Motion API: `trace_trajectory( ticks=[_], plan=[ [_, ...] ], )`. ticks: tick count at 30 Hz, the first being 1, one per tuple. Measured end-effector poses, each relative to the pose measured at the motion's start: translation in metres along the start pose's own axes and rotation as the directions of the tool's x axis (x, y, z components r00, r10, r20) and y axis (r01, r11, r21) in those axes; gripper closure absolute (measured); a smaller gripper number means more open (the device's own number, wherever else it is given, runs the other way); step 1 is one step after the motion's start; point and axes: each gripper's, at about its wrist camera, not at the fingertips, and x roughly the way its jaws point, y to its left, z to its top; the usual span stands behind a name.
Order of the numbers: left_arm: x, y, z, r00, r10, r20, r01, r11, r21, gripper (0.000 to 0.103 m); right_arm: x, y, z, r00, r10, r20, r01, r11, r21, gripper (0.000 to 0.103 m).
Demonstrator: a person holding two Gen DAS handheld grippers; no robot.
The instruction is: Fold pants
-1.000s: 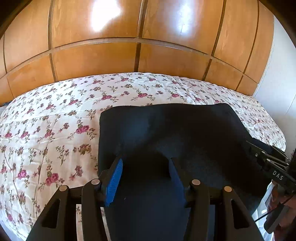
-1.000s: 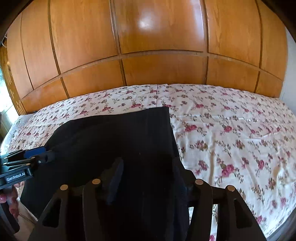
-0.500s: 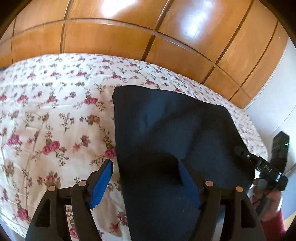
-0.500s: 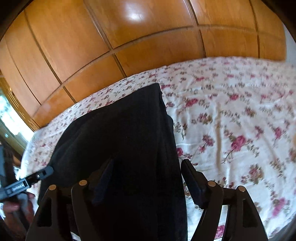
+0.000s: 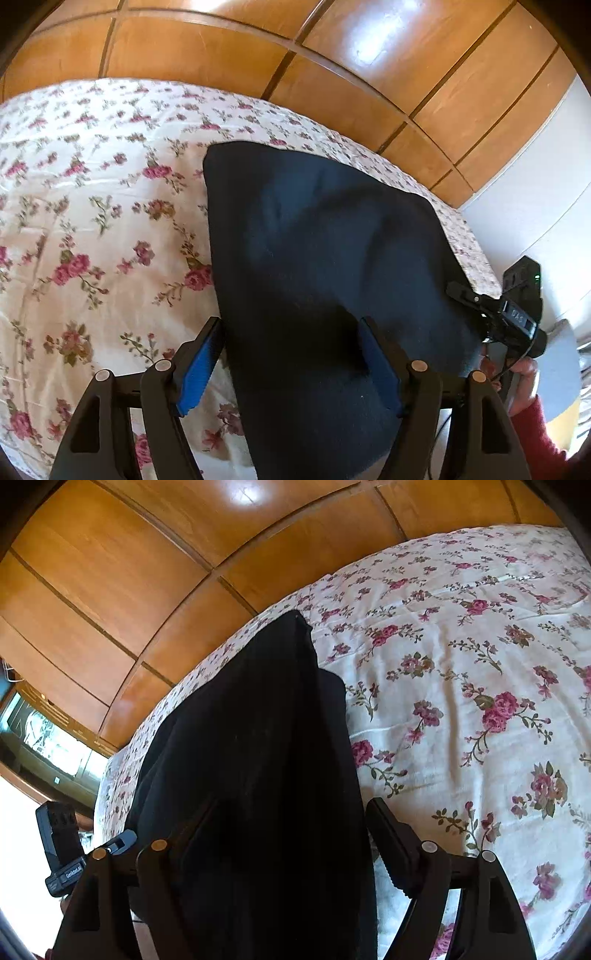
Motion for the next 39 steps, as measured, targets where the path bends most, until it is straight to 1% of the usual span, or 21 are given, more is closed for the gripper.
trace_trajectory(
  ticks=[4, 5, 8, 10, 12, 14, 16, 18, 21, 22, 25, 26, 28, 32, 34, 36, 39],
  plan=[
    [0.003, 0.011, -0.003, 0.995, -0.089, -0.048, 0.087, 0.995, -0.053, 0.027, -0.002, -0.008, 0.000, 0.998, 0.043, -0.056, -0.042, 0.999, 0.030, 0.020],
    [0.005, 0.016, -0.005, 0.990, -0.127, -0.063, 0.122, 0.990, -0.077, 0.027, -0.003, -0.011, 0.000, 0.996, 0.057, -0.068, -0.055, 0.998, 0.039, 0.020],
    [0.008, 0.024, -0.008, 0.975, -0.203, -0.086, 0.191, 0.972, -0.133, 0.027, -0.004, -0.015, -0.004, 0.989, 0.107, -0.101, -0.100, 0.993, 0.068, 0.019],
    [0.010, 0.026, -0.010, 0.964, -0.250, -0.096, 0.233, 0.960, -0.155, 0.027, -0.004, -0.015, -0.007, 0.984, 0.132, -0.117, -0.127, 0.991, 0.053, 0.019],
    [0.013, 0.024, -0.012, 0.955, -0.275, -0.109, 0.258, 0.955, -0.147, 0.026, -0.003, -0.012, -0.009, 0.983, 0.134, -0.126, -0.132, 0.991, 0.024, 0.018],
    [0.015, 0.021, -0.013, 0.953, -0.280, -0.118, 0.266, 0.957, -0.119, 0.024, 0.001, -0.007, -0.009, 0.982, 0.134, -0.133, -0.134, 0.991, 0.009, 0.018],
    [0.018, 0.019, -0.011, 0.950, -0.283, -0.132, 0.270, 0.957, -0.111, 0.024, 0.007, -0.002, -0.008, 0.983, 0.126, -0.133, -0.127, 0.992, -0.005, 0.018],
    [0.020, 0.015, -0.007, 0.950, -0.274, -0.150, 0.261, 0.960, -0.101, 0.024, 0.011, 0.001, -0.007, 0.985, 0.121, -0.124, -0.123, 0.992, -0.013, 0.019],
    [0.020, 0.003, -0.008, 0.963, -0.219, -0.156, 0.214, 0.976, -0.044, 0.026, 0.016, 0.008, -0.006, 0.989, 0.100, -0.107, -0.104, 0.994, -0.030, 0.021],
    [0.018, -0.002, -0.009, 0.970, -0.198, -0.144, 0.198, 0.980, -0.013, 0.030, 0.017, 0.011, -0.006, 0.991, 0.087, -0.102, -0.092, 0.995, -0.044, 0.022],
    [0.010, -0.018, -0.012, 0.987, -0.129, -0.097, 0.137, 0.987, 0.082, 0.040, 0.016, 0.020, -0.009, 0.995, 0.063, -0.075, -0.069, 0.995, -0.079, 0.030],
    [0.006, -0.023, -0.014, 0.992, -0.100, -0.075, 0.108, 0.987, 0.122, 0.043, 0.015, 0.022, -0.009, 0.996, 0.057, -0.065, -0.063, 0.994, -0.085, 0.034],
    [0.001, -0.036, -0.017, 0.998, -0.040, -0.045, 0.048, 0.978, 0.201, 0.046, 0.014, 0.029, -0.011, 0.998, 0.033, -0.049, -0.039, 0.993, -0.111, 0.038],
    [-0.008, -0.059, -0.021, 0.999, 0.042, 0.019, -0.046, 0.944, 0.326, 0.050, 0.015, 0.053, -0.012, 0.999, -0.043, -0.007, 0.040, 0.979, -0.200, 0.046],
    [-0.011, -0.063, -0.020, 0.998, 0.054, 0.036, -0.063, 0.936, 0.346, 0.051, 0.015, 0.067, -0.014, 0.996, -0.081, 0.020, 0.084, 0.963, -0.257, 0.048],
    [-0.015, -0.065, -0.018, 0.997, 0.061, 0.054, -0.076, 0.936, 0.343, 0.052, 0.017, 0.077, -0.014, 0.994, -0.099, 0.040, 0.106, 0.952, -0.287, 0.050],
    [-0.030, -0.059, -0.019, 0.991, 0.086, 0.103, -0.117, 0.930, 0.348, 0.052, 0.016, 0.086, -0.013, 0.994, -0.068, 0.079, 0.089, 0.953, -0.289, 0.051]
  ],
)
